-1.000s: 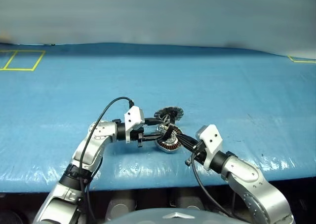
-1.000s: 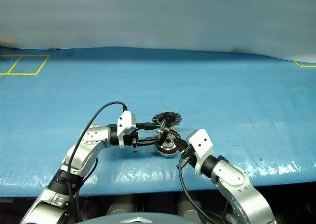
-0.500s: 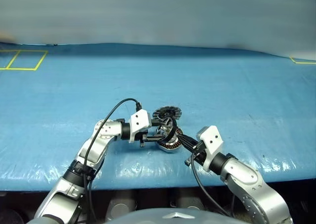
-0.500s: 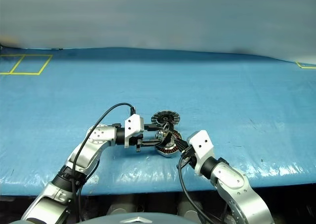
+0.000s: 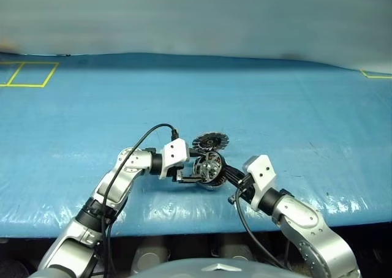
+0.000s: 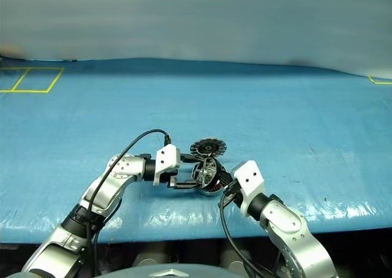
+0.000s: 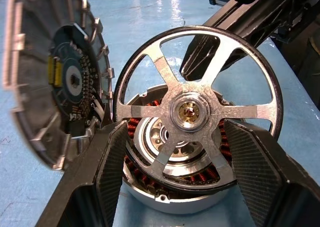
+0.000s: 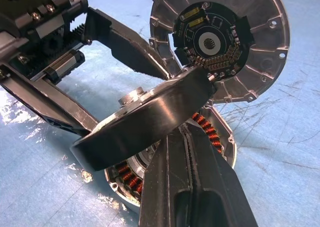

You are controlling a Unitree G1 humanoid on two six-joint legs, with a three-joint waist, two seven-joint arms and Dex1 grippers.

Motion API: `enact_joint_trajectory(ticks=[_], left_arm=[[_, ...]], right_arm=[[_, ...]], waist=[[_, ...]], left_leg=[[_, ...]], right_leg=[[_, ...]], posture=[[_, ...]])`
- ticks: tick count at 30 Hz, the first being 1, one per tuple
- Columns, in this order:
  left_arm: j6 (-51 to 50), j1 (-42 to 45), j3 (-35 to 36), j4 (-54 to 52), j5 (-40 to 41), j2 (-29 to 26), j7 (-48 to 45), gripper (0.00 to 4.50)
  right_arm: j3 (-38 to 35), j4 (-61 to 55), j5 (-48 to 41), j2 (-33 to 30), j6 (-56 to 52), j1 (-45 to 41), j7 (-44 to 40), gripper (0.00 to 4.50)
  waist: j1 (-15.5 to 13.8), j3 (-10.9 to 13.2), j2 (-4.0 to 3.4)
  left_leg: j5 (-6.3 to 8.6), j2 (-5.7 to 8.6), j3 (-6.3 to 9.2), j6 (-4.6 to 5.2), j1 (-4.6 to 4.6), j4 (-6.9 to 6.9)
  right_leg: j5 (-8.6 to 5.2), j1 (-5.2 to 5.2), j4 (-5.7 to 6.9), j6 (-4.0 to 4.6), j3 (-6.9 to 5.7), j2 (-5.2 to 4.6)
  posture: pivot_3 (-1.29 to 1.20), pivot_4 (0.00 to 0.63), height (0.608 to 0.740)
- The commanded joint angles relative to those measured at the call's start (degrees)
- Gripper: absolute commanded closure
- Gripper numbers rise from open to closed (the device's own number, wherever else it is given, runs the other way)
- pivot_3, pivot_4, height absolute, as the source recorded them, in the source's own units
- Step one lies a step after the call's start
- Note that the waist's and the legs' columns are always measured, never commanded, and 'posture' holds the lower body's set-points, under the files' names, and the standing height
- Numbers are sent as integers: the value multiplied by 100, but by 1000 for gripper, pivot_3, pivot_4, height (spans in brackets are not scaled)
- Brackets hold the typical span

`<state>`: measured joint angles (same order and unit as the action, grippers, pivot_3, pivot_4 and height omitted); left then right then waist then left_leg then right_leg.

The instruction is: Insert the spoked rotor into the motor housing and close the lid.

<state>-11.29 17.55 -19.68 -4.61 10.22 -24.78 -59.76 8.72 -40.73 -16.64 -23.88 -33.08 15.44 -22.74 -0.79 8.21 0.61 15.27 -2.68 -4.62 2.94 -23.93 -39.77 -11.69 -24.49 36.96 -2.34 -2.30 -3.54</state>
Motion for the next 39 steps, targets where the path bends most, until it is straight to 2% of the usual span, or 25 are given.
enact_joint_trajectory(ticks=[1,3,8,15,20,24,30,35,39], left_arm=[[-21,-39,232,-433,208,-86,16,1160],[11,-105,273,-485,206,-138,46,1160],[-4,-186,169,-453,49,-231,139,1160],[113,-194,58,-502,-57,-195,181,1160],[-11,-212,323,-618,283,-216,135,1160],[275,-377,532,-540,428,-265,82,1160],[42,-1026,1058,-515,1302,-210,-48,1160],[125,-1482,1196,-398,1202,-235,169,1160],[195,-1661,1161,-474,1178,-186,245,1160]], right_arm=[[-76,-165,31,-144,55,48,-68,4500],[-274,-245,126,-381,42,197,-123,4500],[-1441,-186,-68,-873,26,804,-377,4500],[-1814,-42,-10,-949,79,879,-387,4500],[-1459,-108,-60,-710,81,651,-329,4500],[-892,-144,-76,-417,84,264,-380,4500],[-12,50,-32,-119,71,-352,-484,4500],[374,584,305,31,139,-897,-372,4500],[405,802,376,-21,92,-1116,-407,4500]], waist=[[0,0,-1],[-5,0,-1],[-26,1,-2],[-6,1,-4],[-6,1,-3],[8,2,-5],[14,3,-6],[2,4,-8],[-8,5,-8]], left_leg=[[0,0,0,0,1,1],[0,2,-1,0,1,4],[1,5,-2,1,1,8],[-1,-1,-4,-1,8,10],[0,1,-4,-1,5,12],[-1,0,-4,-1,6,15],[0,0,-5,-1,4,22],[0,0,-4,-2,14,23],[0,4,-3,-2,14,22]], right_leg=[[0,1,0,0,0,0],[0,1,-2,0,0,0],[0,3,-9,-1,1,-4],[-1,2,-3,-1,0,3],[-1,0,-7,-1,2,0],[-1,-1,-6,-1,2,0],[-3,-6,-10,2,1,-3],[-3,-15,-13,3,-3,-4],[-3,-14,-15,2,-9,-15]], posture=[[0,150,740],[0,150,740],[0,150,740],[0,150,740],[0,150,740],[0,150,740],[0,150,740],[0,150,740],[0,150,740]])
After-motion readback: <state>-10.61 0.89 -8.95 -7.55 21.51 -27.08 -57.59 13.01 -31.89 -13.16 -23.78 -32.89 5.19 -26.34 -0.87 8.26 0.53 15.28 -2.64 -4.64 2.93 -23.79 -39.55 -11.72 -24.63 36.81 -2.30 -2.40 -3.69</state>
